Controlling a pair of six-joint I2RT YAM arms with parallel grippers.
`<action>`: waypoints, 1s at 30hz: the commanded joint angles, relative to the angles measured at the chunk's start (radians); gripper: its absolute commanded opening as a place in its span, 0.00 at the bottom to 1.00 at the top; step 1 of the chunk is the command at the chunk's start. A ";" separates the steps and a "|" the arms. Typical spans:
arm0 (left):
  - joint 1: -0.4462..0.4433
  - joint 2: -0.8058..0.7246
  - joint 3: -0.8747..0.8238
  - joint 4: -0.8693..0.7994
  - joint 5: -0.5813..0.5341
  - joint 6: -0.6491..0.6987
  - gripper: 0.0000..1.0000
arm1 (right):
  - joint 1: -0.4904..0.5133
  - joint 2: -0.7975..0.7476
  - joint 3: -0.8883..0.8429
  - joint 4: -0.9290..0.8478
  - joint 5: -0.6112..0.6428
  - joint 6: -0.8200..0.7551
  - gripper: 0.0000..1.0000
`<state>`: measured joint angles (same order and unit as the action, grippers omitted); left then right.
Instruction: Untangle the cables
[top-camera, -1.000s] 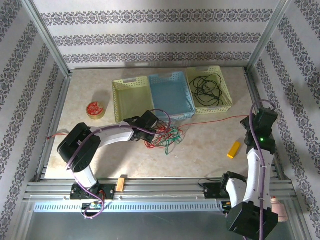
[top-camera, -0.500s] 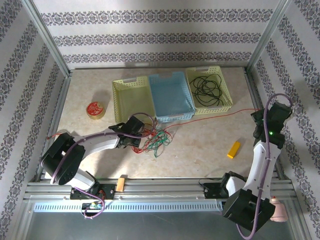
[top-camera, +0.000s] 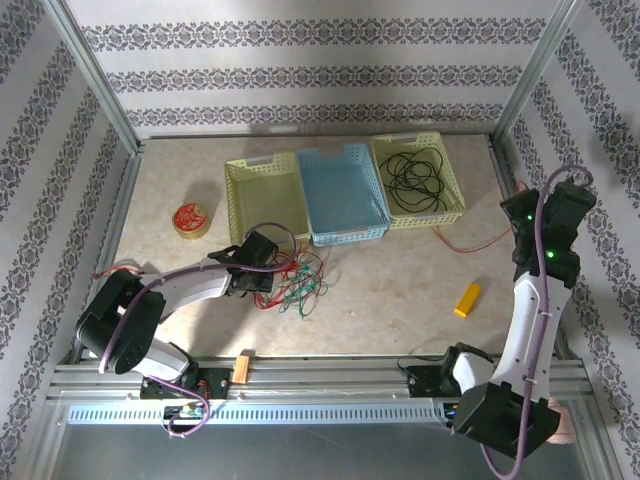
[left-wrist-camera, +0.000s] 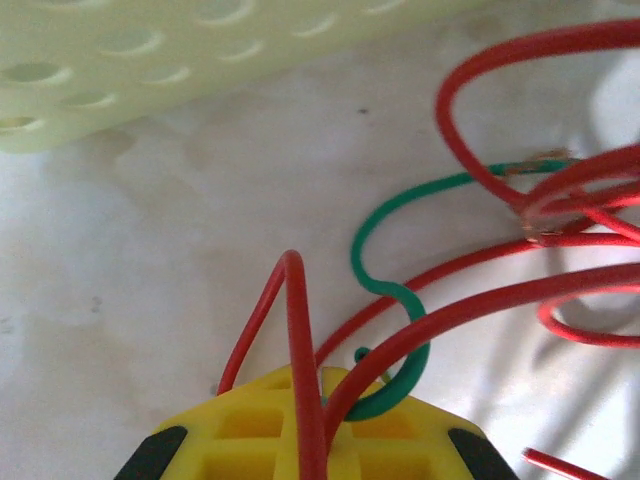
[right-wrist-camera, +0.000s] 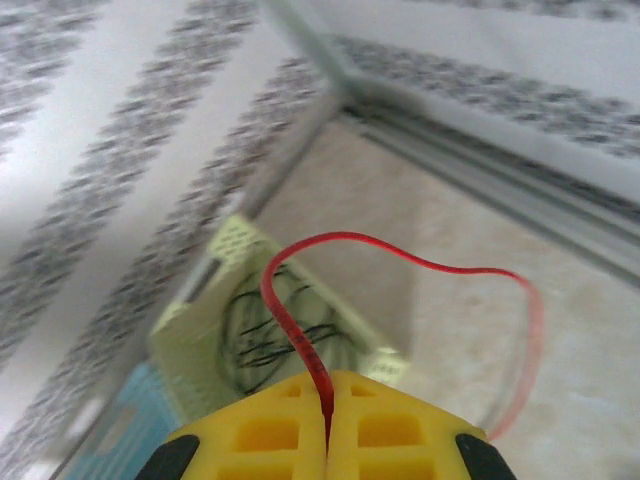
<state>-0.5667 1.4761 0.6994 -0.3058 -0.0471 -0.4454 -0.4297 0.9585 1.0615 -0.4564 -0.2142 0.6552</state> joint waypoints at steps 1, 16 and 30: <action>-0.052 0.004 0.016 0.051 0.124 0.096 0.00 | 0.129 -0.003 0.148 0.042 -0.110 -0.048 0.00; -0.007 -0.041 0.103 0.307 0.194 -0.086 0.00 | 0.574 0.466 0.910 0.116 -0.096 -0.086 0.00; 0.013 -0.109 0.017 0.377 0.109 -0.189 0.00 | 0.693 0.621 0.672 0.158 0.133 -0.152 0.00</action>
<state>-0.5671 1.3952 0.7235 0.0162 0.0982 -0.6025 0.2680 1.6165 1.7763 -0.3500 -0.1989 0.5377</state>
